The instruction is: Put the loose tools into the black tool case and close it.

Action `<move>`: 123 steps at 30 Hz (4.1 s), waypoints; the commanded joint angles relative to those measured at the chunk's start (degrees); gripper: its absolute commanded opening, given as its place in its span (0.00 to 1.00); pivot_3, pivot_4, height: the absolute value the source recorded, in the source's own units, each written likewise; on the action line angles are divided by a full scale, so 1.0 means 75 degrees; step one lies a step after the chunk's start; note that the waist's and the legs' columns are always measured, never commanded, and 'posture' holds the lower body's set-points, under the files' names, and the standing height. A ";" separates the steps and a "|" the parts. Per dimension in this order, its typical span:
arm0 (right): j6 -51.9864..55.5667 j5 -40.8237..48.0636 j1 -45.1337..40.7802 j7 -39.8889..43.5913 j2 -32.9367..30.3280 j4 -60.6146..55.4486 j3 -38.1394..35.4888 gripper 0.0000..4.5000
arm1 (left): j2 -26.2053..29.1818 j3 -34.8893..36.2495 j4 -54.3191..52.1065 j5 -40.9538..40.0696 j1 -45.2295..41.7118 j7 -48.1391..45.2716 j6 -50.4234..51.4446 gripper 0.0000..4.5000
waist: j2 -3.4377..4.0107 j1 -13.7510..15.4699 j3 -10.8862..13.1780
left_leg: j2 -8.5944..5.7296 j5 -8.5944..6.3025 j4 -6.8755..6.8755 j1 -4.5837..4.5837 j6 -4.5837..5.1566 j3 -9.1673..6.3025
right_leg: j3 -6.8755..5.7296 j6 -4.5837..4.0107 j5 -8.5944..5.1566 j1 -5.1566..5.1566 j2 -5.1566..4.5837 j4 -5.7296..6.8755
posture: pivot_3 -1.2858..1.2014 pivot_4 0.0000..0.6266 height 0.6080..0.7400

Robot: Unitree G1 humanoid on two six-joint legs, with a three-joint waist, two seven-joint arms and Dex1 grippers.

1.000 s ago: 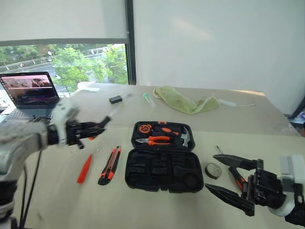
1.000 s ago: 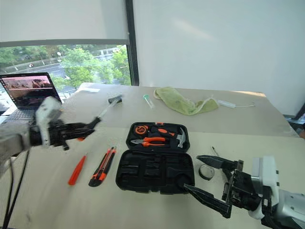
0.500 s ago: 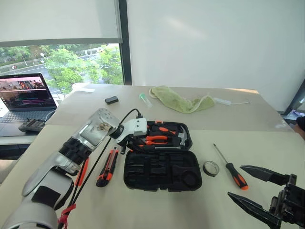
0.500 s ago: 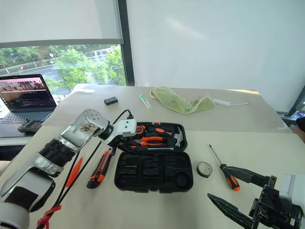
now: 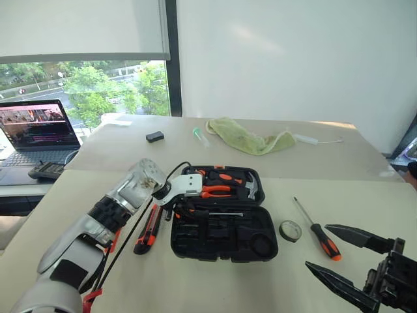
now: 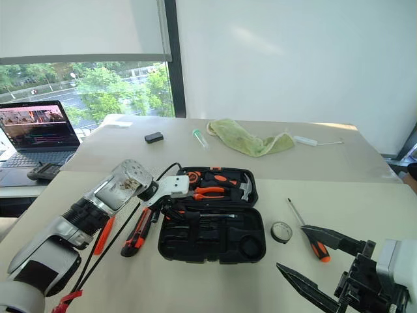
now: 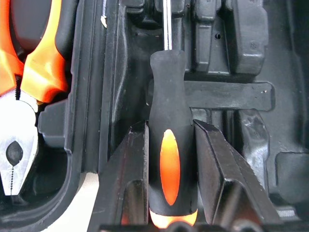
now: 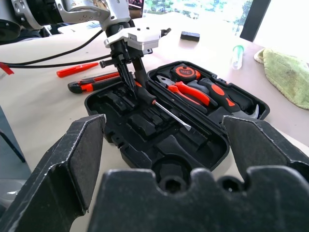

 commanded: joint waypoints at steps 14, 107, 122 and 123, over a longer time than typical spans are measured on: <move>-0.0119 0.0090 0.0343 0.0142 -0.0021 -0.0152 -0.0411 1.00 | -0.0424 0.0335 0.0453 0.0334 -0.0129 0.0308 -0.0219 0.30 | 0.0000 0.0071 0.0000 | -0.0001 -0.0003 0.0012 -0.0003 0.0006 0.0001 | 0.0001 0.0006 0.0004 0.0002 -0.0001 -0.0001 | 0.52 0.24 1.00; 0.3138 -0.4646 -1.0604 0.0874 -0.2237 0.4741 0.8923 0.21 | 0.1087 0.7066 -0.6763 -0.6764 0.8570 0.1587 -0.0264 0.99 | 0.0085 -0.0214 -0.0007 | 0.0013 0.0005 -0.0014 0.0012 -0.0013 0.0000 | -0.0001 -0.0022 -0.0008 -0.0006 0.0004 -0.0018 | 0.52 0.24 1.00; 0.1679 -0.6884 -1.1834 0.2924 -0.0796 0.7019 1.0925 0.21 | 0.1209 0.8428 -0.7528 -0.7131 1.0191 0.1957 -0.0210 0.99 | 0.0096 -0.0074 0.0011 | -0.0003 0.0019 -0.0014 -0.0012 -0.0068 -0.0001 | -0.0020 -0.0027 -0.0007 -0.0027 -0.0031 -0.0023 | 0.52 0.24 1.00; 0.1776 -0.6929 -1.1859 0.2911 -0.0668 0.7135 1.0912 0.21 | 0.1209 0.8411 -0.7563 -0.7147 1.0186 0.2031 -0.0200 0.99 | 0.0096 -0.0082 0.0011 | -0.0002 0.0016 -0.0015 -0.0010 -0.0068 -0.0002 | -0.0021 -0.0028 -0.0006 -0.0028 -0.0031 -0.0021 | 0.52 0.24 1.00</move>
